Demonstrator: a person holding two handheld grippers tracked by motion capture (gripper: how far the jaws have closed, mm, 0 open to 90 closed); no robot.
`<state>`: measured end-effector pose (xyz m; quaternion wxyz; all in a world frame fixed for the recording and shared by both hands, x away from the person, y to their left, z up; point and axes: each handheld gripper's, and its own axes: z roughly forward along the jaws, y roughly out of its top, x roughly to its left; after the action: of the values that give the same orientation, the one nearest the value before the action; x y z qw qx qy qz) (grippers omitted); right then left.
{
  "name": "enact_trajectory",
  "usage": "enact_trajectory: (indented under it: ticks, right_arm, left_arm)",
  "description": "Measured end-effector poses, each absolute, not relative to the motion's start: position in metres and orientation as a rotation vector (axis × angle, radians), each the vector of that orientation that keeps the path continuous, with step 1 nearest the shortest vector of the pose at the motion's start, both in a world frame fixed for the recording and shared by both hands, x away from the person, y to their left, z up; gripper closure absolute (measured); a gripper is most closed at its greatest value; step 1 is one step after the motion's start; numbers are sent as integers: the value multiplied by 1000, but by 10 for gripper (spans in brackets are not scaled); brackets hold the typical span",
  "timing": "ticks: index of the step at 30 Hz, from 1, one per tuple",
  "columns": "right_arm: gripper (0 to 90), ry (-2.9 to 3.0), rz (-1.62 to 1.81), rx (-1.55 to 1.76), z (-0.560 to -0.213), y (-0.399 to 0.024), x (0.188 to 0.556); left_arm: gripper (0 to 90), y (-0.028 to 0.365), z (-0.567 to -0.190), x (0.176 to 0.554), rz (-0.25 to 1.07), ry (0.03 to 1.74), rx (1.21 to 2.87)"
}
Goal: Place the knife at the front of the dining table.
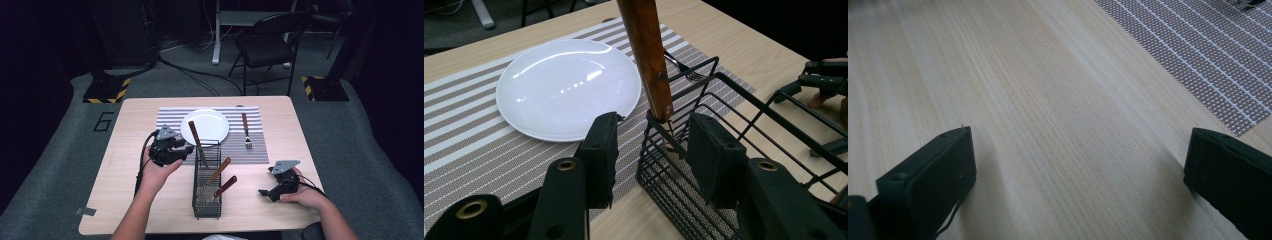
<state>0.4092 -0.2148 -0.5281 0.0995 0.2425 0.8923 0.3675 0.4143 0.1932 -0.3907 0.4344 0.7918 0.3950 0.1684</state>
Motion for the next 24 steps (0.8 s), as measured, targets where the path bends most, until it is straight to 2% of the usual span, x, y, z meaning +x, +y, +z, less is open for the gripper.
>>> enact_trajectory:
  ticks: [24]
  right_arm:
    - [0,2639,1086,717,-528,-215,409]
  left_arm:
    - [724,174,-408,437,371,939,1955]
